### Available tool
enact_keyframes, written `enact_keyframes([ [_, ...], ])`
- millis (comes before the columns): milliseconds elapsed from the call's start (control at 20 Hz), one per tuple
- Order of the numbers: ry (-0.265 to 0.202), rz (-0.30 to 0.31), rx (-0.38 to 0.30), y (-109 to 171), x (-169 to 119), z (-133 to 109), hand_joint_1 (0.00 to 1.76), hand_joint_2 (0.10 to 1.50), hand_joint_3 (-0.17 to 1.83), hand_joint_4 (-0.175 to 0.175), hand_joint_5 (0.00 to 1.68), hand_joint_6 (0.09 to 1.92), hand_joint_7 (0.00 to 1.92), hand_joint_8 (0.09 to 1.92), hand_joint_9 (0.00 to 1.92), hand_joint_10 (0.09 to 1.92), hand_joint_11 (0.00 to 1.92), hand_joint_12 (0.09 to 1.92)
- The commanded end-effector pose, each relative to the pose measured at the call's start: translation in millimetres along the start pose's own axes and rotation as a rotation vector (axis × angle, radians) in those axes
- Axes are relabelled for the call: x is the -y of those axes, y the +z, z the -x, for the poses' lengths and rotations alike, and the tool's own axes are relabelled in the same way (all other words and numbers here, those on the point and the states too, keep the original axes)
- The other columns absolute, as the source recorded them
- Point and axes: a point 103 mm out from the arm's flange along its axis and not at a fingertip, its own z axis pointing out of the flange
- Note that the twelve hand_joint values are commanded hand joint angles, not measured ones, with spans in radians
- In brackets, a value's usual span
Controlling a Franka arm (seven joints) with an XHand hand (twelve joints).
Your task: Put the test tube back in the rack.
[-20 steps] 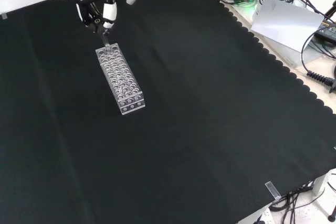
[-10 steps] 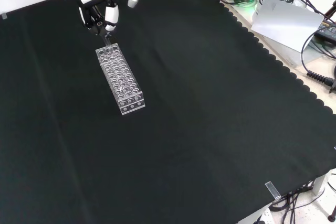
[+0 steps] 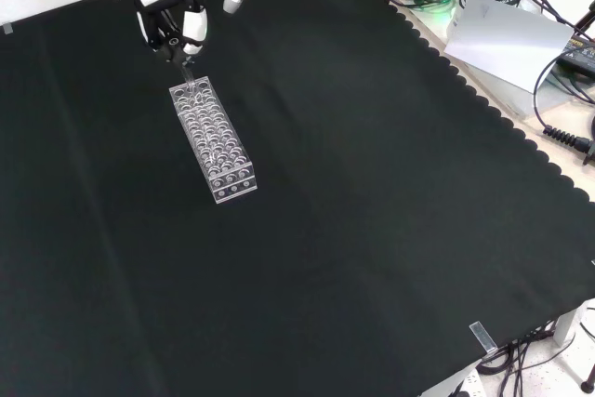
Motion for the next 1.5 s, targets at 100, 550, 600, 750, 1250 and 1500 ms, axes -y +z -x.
enact_keyframes([
  [100, -0.002, -0.01, 0.001, 9, -5, 0, 1.23, 0.66, 0.61, -0.175, 1.33, 0.53, 1.74, 0.45, 1.62, 0.53, 1.23, 0.84],
  [550, 0.006, -0.023, 0.017, 18, 0, 3, 1.23, 0.66, 0.61, -0.175, 1.33, 0.53, 1.74, 0.45, 1.62, 0.53, 1.23, 0.84],
  [600, 0.005, -0.025, 0.022, 19, 1, 3, 1.23, 0.66, 0.61, -0.175, 1.33, 0.53, 1.74, 0.45, 1.62, 0.53, 1.23, 0.84],
  [750, 0.003, -0.032, 0.03, 24, 2, 4, 1.23, 0.66, 0.61, -0.175, 1.33, 0.53, 1.74, 0.45, 1.62, 0.53, 1.23, 0.84],
  [1250, 0.003, -0.053, 0.038, 34, -2, 10, 1.23, 0.66, 0.61, -0.175, 1.33, 0.53, 1.74, 0.45, 1.62, 0.53, 1.22, 0.85],
  [1500, 0.006, -0.062, 0.038, 37, -7, 12, 1.23, 0.66, 0.61, -0.175, 1.33, 0.53, 1.74, 0.45, 1.62, 0.53, 1.22, 0.85],
])
